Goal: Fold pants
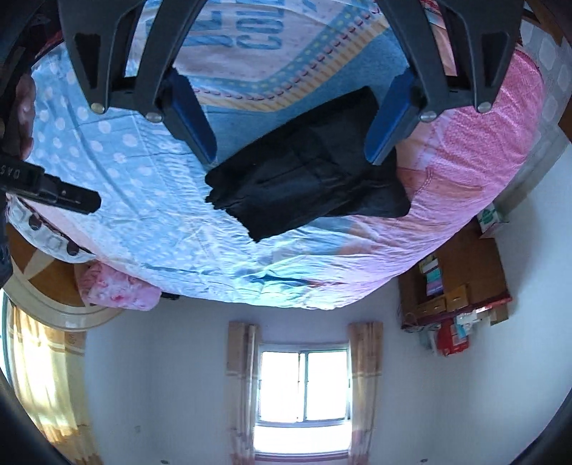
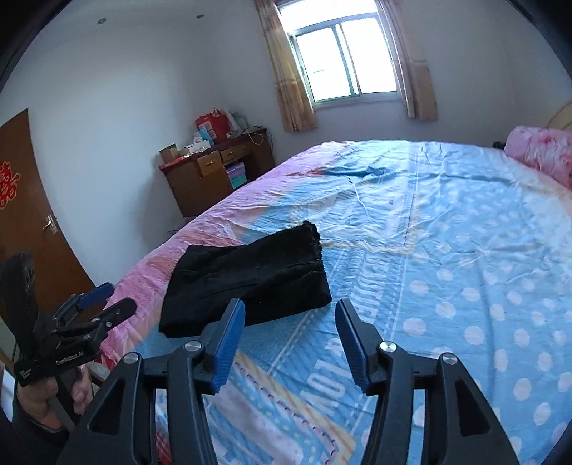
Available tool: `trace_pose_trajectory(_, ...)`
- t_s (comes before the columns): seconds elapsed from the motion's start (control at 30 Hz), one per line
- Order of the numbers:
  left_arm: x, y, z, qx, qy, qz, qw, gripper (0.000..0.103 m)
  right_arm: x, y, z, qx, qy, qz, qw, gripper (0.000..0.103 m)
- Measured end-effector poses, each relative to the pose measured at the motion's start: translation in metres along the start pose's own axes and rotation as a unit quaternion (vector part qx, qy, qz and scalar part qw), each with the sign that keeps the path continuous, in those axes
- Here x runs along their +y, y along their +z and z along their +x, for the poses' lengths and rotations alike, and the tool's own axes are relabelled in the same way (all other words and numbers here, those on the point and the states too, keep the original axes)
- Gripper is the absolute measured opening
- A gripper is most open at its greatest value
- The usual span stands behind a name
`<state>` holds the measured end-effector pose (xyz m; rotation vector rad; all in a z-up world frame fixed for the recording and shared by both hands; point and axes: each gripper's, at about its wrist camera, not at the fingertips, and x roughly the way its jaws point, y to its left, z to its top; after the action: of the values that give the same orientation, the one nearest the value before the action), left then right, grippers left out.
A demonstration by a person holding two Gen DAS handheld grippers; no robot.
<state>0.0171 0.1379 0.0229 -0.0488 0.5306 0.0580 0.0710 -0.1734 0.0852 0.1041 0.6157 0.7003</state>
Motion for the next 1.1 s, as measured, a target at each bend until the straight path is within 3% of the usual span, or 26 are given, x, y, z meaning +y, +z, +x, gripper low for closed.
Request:
trace_pose_trajectory(0.27, 0.002, 0.003, -0.006, -0.010, 0.007, -0.005, 0.9999, 0.088, 0.005, -0.001, -0.024, -0.025, -0.004, 0.004, 1.000, 0.056)
trace_pose_trajectory(0.4, 0.002, 0.002, -0.004, -0.008, 0.010, -0.007, 0.9999, 0.088, 0.010, -0.002, -0.028, -0.039, -0.003, -0.006, 0.999, 0.063)
trace_pose_trajectory(0.63, 0.005, -0.002, 0.005, 0.001, 0.016, -0.007, 0.9998, 0.088, 0.015, -0.004, -0.020, -0.031, 0.008, -0.015, 0.999, 0.064)
trace_pose_trajectory(0.7, 0.006, -0.003, 0.008, 0.005, 0.017, -0.008, 0.9998, 0.095, 0.014, -0.005, -0.017, -0.027, 0.008, -0.013, 1.000, 0.065)
trace_pose_trajectory(1.1, 0.008, 0.002, 0.004, -0.001, 0.023, -0.017, 0.9996, 0.103, 0.012, -0.004, -0.017, -0.034, 0.002, -0.010, 0.999, 0.065)
